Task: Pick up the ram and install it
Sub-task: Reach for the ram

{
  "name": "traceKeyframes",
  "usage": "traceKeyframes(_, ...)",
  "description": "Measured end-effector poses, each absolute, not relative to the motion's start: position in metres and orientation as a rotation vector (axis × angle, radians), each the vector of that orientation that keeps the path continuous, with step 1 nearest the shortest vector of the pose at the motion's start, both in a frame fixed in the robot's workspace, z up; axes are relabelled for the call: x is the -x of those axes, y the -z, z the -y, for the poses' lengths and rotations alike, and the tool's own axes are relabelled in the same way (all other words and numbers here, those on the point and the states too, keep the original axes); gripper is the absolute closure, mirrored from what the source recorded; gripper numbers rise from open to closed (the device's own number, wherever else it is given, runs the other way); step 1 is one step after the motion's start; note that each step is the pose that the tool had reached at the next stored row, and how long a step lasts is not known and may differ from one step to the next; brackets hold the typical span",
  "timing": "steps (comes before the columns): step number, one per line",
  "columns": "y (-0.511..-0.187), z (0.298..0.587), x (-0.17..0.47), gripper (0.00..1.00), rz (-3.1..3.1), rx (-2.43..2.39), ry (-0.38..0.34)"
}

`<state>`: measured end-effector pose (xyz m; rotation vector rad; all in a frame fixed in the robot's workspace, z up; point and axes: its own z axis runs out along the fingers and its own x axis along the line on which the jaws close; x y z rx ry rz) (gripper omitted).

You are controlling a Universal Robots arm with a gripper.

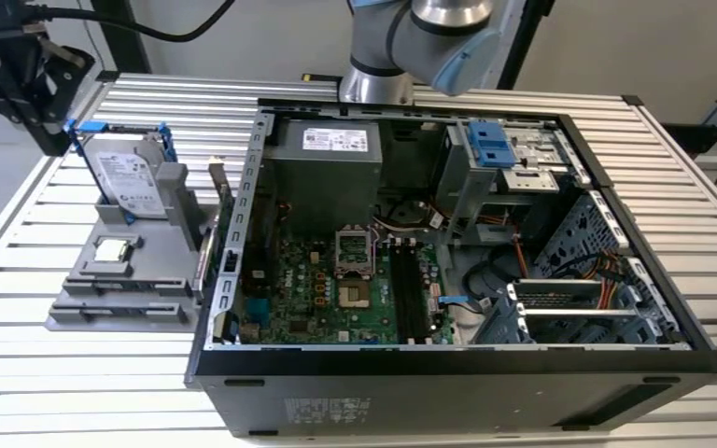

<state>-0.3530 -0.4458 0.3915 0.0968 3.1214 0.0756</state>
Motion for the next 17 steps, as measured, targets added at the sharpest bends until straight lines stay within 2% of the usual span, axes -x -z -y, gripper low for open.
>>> traceKeyframes(11, -0.391, 0.477, 0.353, 1.0, -3.126, -0.097, -0.075)
traceKeyframes(17, -0.391, 0.479, 0.353, 1.0, -3.126, -0.097, -0.075)
